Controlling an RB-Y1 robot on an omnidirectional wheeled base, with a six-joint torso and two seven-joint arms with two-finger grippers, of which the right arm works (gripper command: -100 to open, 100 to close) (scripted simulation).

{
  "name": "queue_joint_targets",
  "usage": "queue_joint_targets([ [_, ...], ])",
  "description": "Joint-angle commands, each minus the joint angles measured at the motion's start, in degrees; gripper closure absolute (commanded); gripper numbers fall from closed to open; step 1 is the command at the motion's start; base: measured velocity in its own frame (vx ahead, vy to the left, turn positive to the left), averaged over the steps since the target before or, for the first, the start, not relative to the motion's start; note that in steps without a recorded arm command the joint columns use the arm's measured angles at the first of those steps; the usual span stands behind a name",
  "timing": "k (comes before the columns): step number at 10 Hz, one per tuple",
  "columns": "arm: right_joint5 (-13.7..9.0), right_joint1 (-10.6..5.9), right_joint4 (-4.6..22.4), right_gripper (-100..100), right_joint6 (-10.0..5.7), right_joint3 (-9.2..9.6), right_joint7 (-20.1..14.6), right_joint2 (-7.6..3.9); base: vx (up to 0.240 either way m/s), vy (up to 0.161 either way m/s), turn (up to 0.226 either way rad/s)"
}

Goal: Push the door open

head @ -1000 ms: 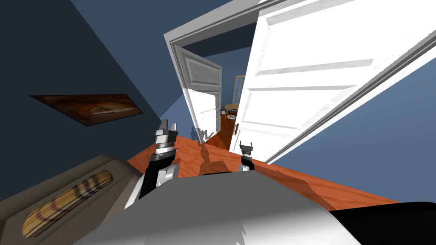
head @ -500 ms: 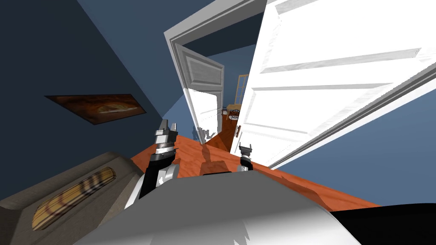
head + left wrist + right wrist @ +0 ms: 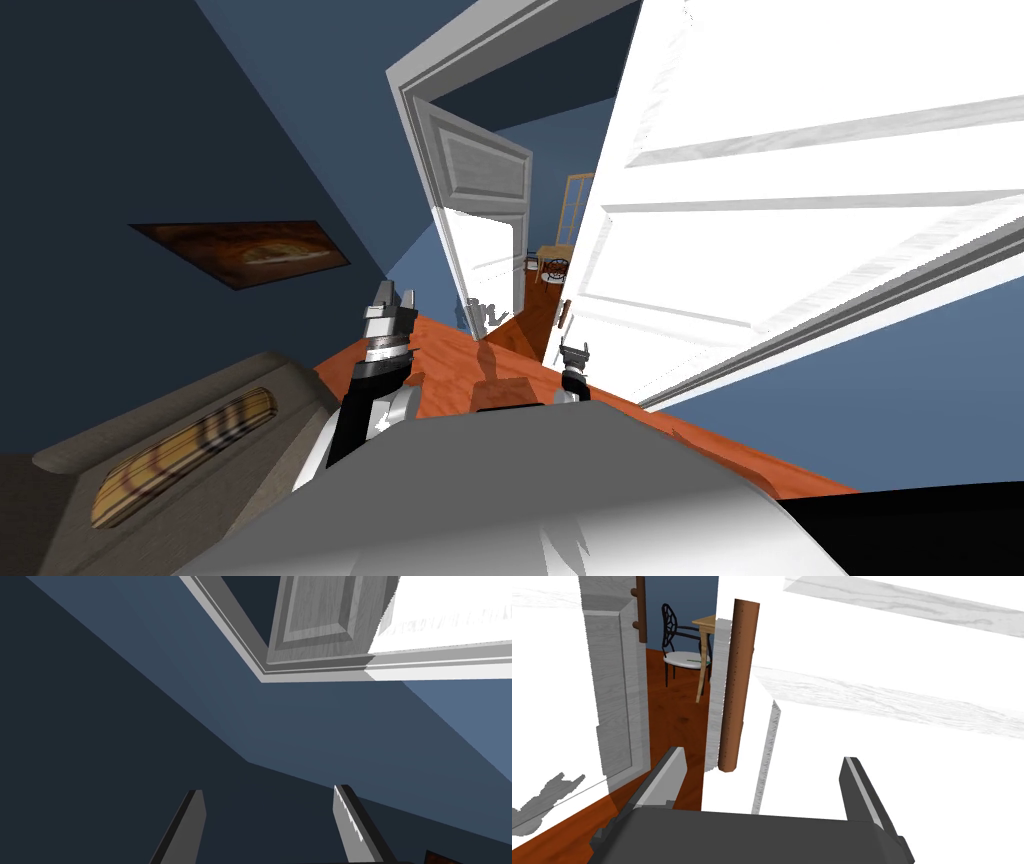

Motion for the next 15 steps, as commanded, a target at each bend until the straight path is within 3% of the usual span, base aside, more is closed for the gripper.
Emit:
queue_joint_targets([
  [1,-0.69,-0.60,2.24,-100,-0.77,0.10,-1.57,0.62,0.093,-0.045,0.112],
  [5,-2.39,-1.95,6.47,-100,-1.63,0.15,-4.50,2.50,0.111,-0.065,0.095],
  [6,-2.10,-1.71,5.93,-100,-1.61,0.18,-4.12,2.14,0.048,-0.030,0.024],
  [7,-2.23,-1.79,6.34,-100,-1.81,0.08,-4.49,0.54,0.084,-0.041,0.014],
  [8,-2.28,-1.79,6.51,-100,-1.91,0.01,-4.64,-0.22,0.156,-0.085,0.034],
  [10,-2.40,-1.79,6.94,-100,-2.15,-0.15,-5.00,-1.25,0.184,-0.080,0.030],
  [13,-2.59,-1.79,7.60,-100,-2.53,-0.41,-5.55,-0.96,0.189,-0.088,0.027],
  [15,-2.70,-1.80,7.99,-100,-2.76,-0.56,-5.88,0.44,0.189,-0.089,0.028],
])
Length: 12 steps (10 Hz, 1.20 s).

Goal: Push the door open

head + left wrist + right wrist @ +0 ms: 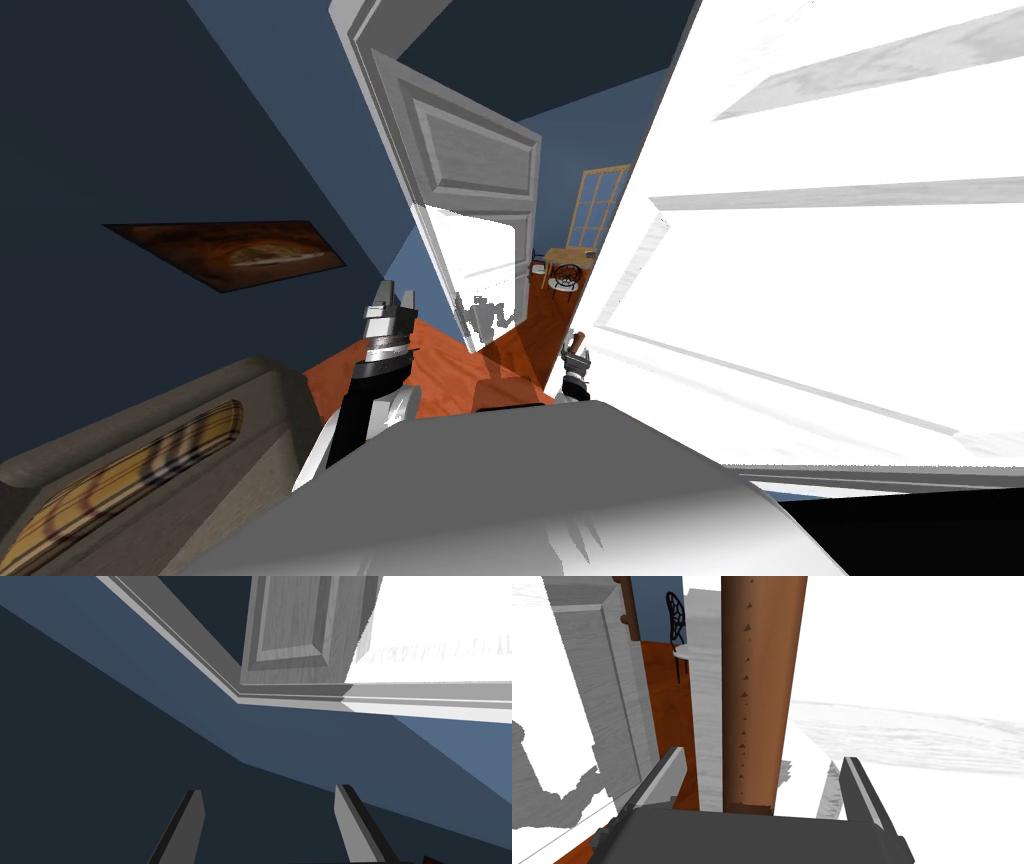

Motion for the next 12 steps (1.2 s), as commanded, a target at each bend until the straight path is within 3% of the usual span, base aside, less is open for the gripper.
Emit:
queue_joint_targets([
  [1,0.00,0.00,0.00,-100,0.00,0.00,0.00,0.00,0.079,-0.046,0.013],
  [2,0.00,0.00,0.00,100,0.00,0.00,0.00,0.00,-0.009,0.006,-0.007],
  [7,0.00,0.00,0.00,100,0.00,0.00,0.00,0.00,-0.007,0.006,0.004],
  [12,-1.67,-0.57,0.09,100,-0.25,-2.41,0.81,-0.96,0.181,-0.027,-0.039],
])
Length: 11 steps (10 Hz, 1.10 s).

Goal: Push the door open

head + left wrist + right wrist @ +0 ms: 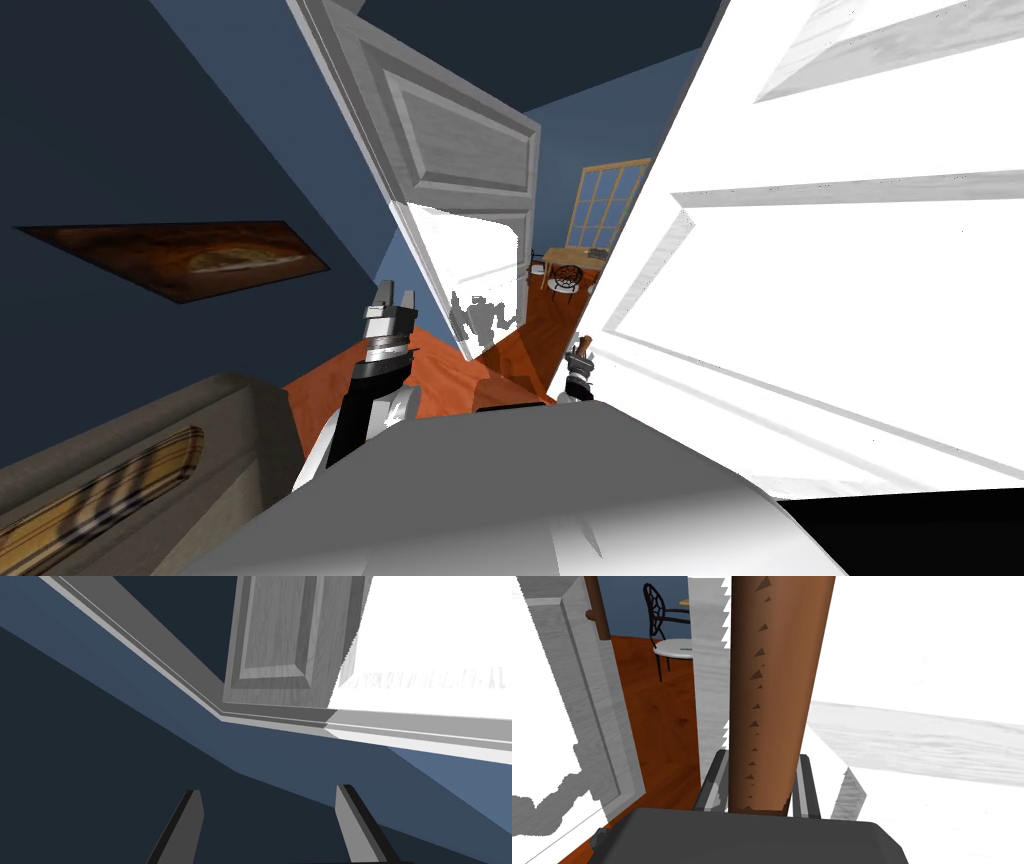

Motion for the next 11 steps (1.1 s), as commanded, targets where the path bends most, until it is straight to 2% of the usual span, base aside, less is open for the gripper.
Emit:
queue_joint_targets([
  [1,-0.73,-0.29,-0.77,100,-0.36,-1.33,0.62,-0.54,0.217,-0.083,-0.038],
  [6,-3.08,-0.74,-0.60,100,-1.01,-4.74,1.83,-0.72,0.184,-0.052,-0.053],
  [11,-5.31,-1.17,-0.43,100,-1.62,-7.98,2.98,-0.13,0.175,-0.065,-0.055],
])
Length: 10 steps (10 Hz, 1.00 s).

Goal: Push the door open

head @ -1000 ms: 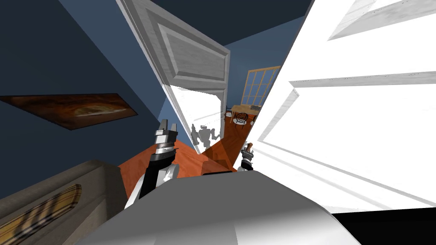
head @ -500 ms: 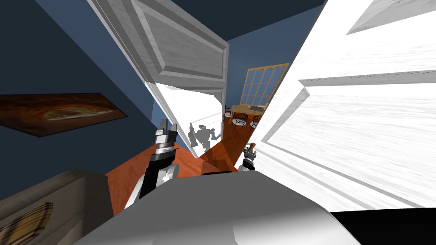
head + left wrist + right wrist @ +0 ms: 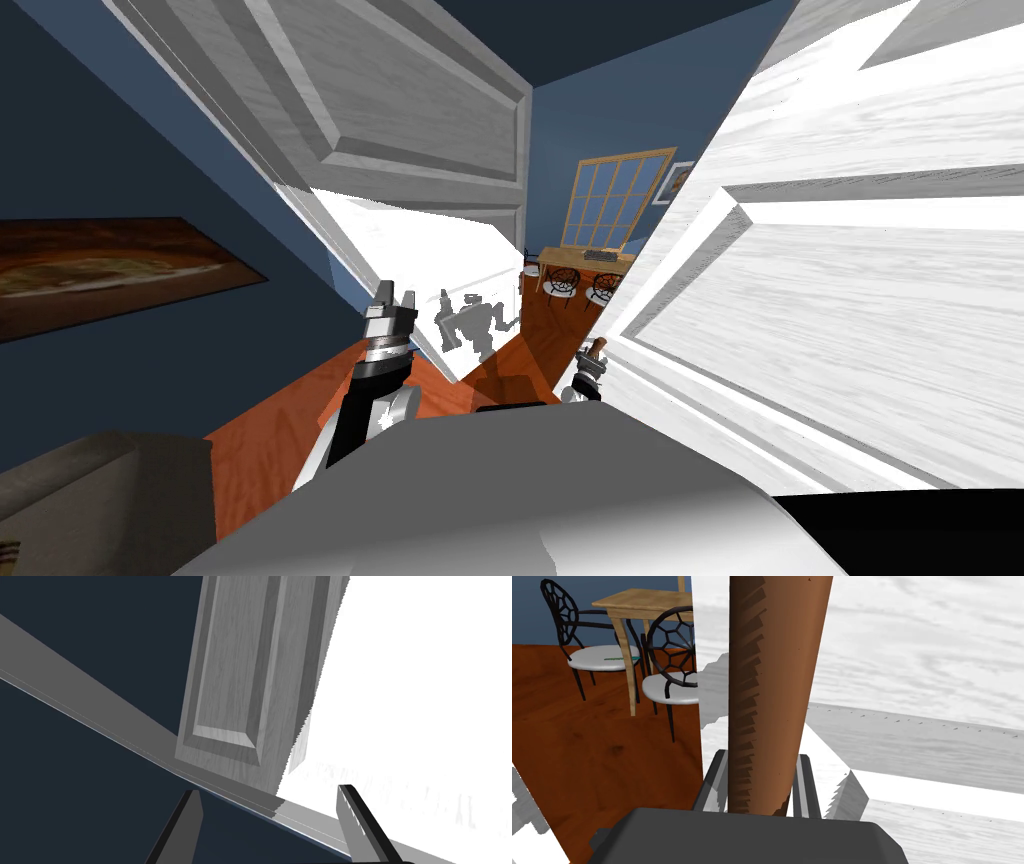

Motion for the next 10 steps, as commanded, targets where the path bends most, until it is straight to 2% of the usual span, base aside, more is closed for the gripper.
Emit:
queue_joint_targets([
  [1,-0.78,0.65,-0.65,100,-0.56,-1.58,0.39,-0.54,0.134,-0.040,-0.024],
  [8,-3.64,0.10,-0.43,100,-1.35,-5.73,1.87,1.63,0.181,-0.042,-0.062],
  [9,-3.86,0.06,-0.42,100,-1.41,-6.05,1.98,1.88,0.201,-0.039,-0.069],
  [10,-3.62,-0.18,0.14,100,-1.11,-5.47,1.56,1.75,0.084,-0.017,-0.018],
])
